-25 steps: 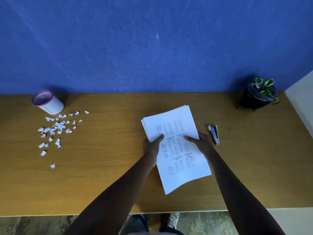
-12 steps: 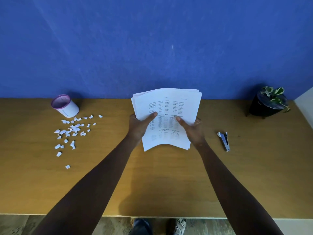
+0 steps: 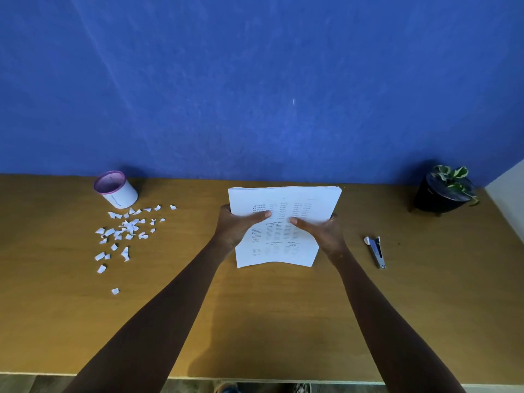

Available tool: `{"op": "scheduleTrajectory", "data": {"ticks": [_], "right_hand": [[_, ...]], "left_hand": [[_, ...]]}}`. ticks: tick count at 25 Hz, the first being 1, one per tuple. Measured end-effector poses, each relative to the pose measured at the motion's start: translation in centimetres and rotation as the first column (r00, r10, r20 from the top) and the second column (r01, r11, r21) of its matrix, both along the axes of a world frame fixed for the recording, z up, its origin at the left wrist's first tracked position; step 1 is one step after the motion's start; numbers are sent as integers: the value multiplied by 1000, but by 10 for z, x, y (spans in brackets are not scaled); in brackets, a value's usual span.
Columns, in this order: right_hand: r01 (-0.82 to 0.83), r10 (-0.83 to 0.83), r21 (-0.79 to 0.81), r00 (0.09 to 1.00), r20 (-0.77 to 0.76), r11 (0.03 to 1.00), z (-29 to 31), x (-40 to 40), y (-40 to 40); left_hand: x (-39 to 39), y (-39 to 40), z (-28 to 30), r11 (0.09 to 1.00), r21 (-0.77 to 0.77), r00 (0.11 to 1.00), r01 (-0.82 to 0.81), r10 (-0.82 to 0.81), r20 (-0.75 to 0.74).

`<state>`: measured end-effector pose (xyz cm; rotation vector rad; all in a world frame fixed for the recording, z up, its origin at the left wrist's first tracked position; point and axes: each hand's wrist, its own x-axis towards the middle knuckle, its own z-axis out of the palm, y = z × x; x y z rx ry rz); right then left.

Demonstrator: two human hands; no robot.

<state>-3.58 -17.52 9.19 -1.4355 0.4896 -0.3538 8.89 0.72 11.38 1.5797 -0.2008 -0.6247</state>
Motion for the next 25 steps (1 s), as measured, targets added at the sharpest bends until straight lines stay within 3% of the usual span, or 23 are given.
{"op": "scheduleTrajectory", "data": {"ticks": [16, 25], "right_hand": [[-29, 29, 3, 999, 23, 1000, 3, -5, 6], [-26, 26, -22, 999, -23, 999, -14, -4, 12]], "left_hand": [[4, 9, 13, 996, -93, 999, 16, -13, 30], [-2, 13, -7, 999, -43, 1000, 29, -29, 4]]}}
